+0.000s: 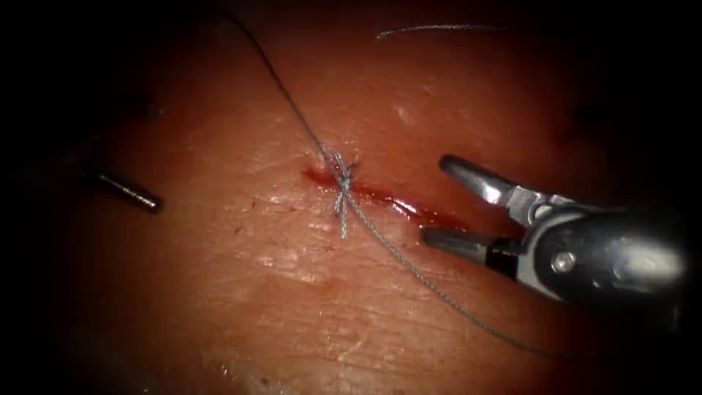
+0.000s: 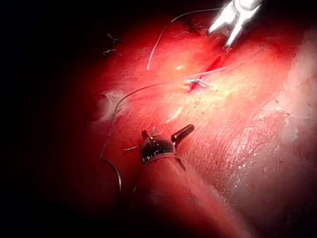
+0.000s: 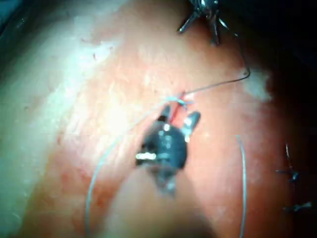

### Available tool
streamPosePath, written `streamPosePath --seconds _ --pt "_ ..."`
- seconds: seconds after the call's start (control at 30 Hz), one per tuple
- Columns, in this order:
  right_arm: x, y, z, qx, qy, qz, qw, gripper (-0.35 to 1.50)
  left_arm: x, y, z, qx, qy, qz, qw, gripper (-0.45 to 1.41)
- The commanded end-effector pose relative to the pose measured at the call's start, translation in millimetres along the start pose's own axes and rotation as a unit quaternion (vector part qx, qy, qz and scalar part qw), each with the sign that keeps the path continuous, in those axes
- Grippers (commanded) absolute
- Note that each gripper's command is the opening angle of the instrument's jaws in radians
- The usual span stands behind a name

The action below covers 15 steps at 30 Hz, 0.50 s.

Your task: Wound Closure

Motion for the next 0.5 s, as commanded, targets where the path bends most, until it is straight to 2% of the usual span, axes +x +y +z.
streamPosePath --seconds 0.03,0.2,0.23,0.33,0.5 --pt "-0.1 -0.2 0.9 0.0 0.001 0.003 1.0 0.56 0.0 0.0 0.8 -0.006 0.003 -0.005 1.0 1.13" --pt "0.0 -0.4 1.0 -0.001 0.001 0.011 1.0 0.57 -0.7 2.3 1.5 -0.035 -0.004 -0.031 0.999 1.09" --pt "0.0 -0.4 1.0 -0.001 0.001 0.014 1.0 0.57 -1.2 3.2 1.5 -0.046 -0.022 -0.033 0.998 1.08" --pt "0.1 -0.5 0.9 -0.002 0.001 0.02 1.0 0.59 -1.7 4.6 1.1 -0.052 -0.051 -0.032 0.997 1.08" --pt "0.1 -0.6 0.9 -0.002 0.001 0.023 1.0 0.64 -0.7 5.6 -0.1 -0.054 -0.057 -0.015 0.997 1.11"
